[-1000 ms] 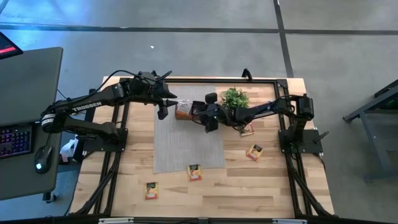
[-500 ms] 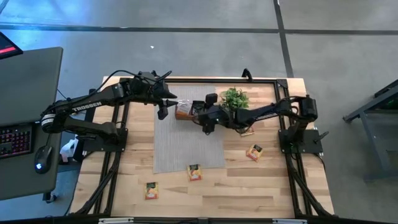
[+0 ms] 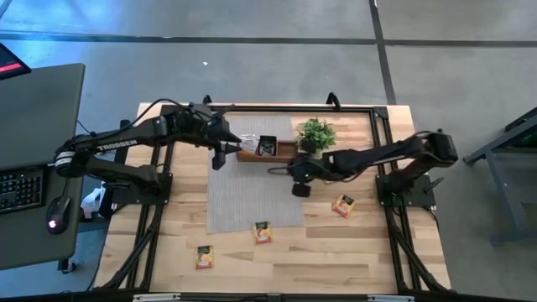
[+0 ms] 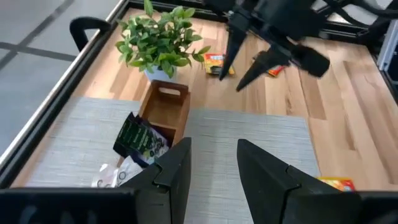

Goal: Pick & Place Tea
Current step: Put the orange tea bag in the right section of the brown wooden organizer

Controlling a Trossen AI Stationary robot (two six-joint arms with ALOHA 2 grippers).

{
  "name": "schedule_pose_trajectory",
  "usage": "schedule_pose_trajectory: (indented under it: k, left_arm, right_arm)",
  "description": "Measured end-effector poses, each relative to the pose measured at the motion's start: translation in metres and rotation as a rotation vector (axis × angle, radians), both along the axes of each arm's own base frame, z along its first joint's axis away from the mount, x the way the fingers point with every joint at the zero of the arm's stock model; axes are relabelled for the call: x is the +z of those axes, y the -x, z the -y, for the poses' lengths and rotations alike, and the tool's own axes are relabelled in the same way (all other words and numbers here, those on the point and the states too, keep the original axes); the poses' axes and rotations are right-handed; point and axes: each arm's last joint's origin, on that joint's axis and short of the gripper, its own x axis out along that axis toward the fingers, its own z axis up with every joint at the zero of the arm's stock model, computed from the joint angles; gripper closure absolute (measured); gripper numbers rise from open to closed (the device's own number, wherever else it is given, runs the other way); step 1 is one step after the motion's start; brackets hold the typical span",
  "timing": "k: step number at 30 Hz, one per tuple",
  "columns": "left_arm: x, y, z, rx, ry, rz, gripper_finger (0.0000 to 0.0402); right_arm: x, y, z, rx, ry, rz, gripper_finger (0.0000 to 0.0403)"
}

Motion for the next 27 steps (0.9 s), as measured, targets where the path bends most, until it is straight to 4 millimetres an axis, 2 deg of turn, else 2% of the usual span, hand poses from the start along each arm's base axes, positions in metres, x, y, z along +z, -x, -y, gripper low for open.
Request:
schedule_pose_trajectory:
  k: [3,7,11,17,21,27]
  left_arm:
    - [0.001,-0.003,0.007,0.005,-0.028,0.009,0.0273]
    - [0.004,-0.006,0.015,-0.016,-0.040,0.037,0.0273]
    - [0.004,-0.008,0.020,-0.040,-0.041,0.039,0.0273]
    - [0.004,-0.007,0.020,-0.039,-0.034,0.035,0.0273]
    - [0.003,-0.007,0.020,-0.031,-0.018,0.035,0.0273]
    - [0.004,-0.008,0.019,-0.020,-0.002,0.047,0.0273]
  right_arm:
    - [0.001,0.019,0.002,-0.186,-0.159,-0.052,0.0269]
    - [-0.001,0.038,0.004,-0.297,-0.153,-0.174,0.0269]
    - [-0.005,0.048,0.002,-0.151,-0.141,-0.362,0.0270]
    - [-0.017,0.049,-0.002,0.119,-0.168,-0.543,0.0269]
    - [-0.028,0.051,0.001,0.140,-0.178,-0.654,0.0269]
    - [-0.051,0.049,0.021,0.086,-0.192,-0.806,0.0269]
